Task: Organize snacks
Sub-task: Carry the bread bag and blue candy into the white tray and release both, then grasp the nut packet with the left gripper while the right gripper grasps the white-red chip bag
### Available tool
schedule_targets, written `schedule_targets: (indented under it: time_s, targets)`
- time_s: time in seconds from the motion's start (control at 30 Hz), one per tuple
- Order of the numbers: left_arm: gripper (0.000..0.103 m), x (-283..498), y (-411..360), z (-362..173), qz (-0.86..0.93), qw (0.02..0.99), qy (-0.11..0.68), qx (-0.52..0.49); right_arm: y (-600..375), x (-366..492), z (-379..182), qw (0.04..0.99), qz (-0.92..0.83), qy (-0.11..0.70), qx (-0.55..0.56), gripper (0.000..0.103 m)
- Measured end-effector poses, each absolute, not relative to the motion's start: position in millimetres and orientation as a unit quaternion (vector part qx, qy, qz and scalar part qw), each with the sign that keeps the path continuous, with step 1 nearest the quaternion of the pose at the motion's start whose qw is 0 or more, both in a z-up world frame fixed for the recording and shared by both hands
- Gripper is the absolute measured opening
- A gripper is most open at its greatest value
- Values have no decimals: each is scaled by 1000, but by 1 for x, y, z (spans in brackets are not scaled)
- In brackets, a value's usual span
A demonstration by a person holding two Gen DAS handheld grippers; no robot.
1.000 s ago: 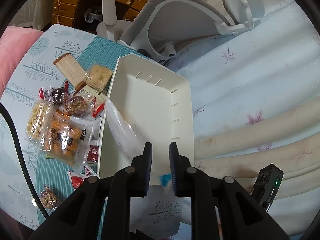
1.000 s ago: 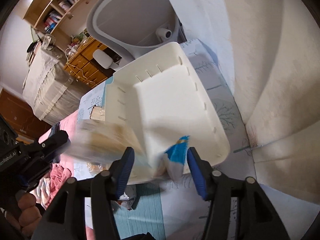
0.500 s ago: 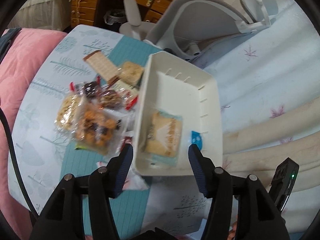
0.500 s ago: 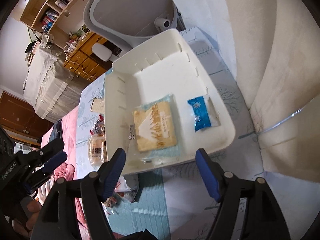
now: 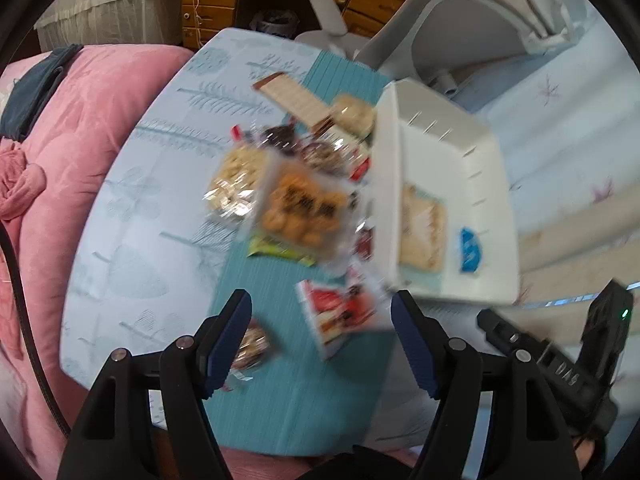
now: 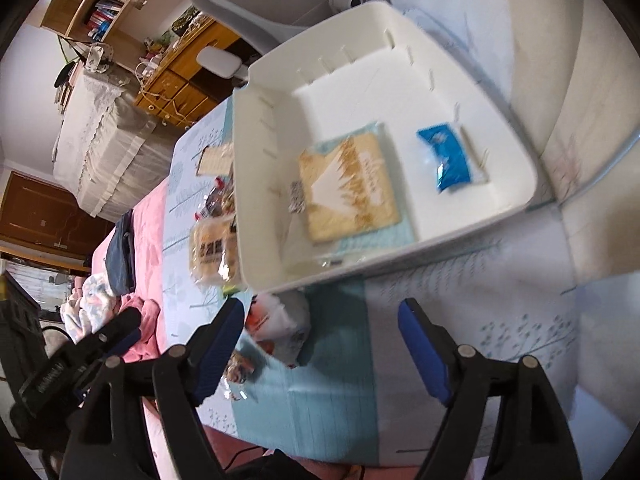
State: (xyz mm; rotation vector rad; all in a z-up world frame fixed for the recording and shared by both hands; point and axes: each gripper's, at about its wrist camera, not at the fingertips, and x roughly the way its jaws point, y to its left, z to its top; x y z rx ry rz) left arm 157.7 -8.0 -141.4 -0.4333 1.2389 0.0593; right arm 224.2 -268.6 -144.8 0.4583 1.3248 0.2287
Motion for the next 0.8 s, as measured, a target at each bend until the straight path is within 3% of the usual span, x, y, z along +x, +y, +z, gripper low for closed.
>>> schedule_targets:
  time_s: [0.57,0.8]
  targets:
    - [85,122,-12,-207,-17,757,653,-21,-213,202,-201,693,116,663,260,89]
    - [85,129,-22,-244,-51,732,678,31,-206,197,-225,678,93,668,292,92]
